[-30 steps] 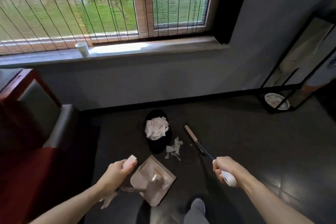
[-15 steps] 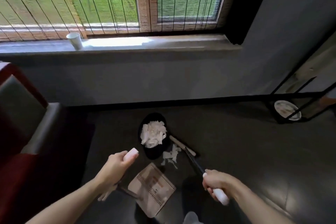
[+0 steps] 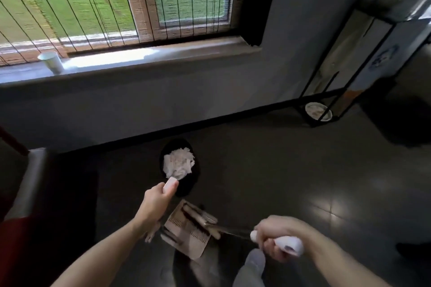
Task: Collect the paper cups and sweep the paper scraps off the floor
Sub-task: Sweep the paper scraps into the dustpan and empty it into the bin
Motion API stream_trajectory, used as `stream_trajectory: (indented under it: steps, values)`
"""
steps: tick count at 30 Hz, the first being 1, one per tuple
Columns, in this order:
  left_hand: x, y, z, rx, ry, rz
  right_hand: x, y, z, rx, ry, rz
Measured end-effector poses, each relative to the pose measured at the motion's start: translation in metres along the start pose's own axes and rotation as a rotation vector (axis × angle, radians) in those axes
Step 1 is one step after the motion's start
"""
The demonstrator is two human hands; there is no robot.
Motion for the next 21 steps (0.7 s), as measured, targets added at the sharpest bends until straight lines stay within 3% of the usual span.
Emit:
stream_trajectory:
  steps: [7,11,17,21]
  values:
    - [0.032,0.052,0.015,-0.158,-0.033,0.118,0.035,0.05,-0.038,0.092,-0.154,-0.039]
    - [0.057,0.078,0.014,-0.205,-0.08,0.201,0.038,0.073,-0.049,0.188,-0.222,-0.149]
    - [0.108,0.112,0.004,-0.062,-0.278,0.446,0.039,0.083,-0.044,0.42,-0.262,-0.378]
    - [0.145,0.136,-0.005,-0.053,-0.219,0.512,0.039,0.096,-0.056,0.523,-0.34,-0.521]
Point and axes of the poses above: each hand's wrist, its own y-axis away from the middle knuckle, its own z-axis out of the palm, x = y × z, the point moved 4 cm from there along -y, towards the middle knuckle, and after that the axes turned 8 degrees about x, right-handed, at the moved point
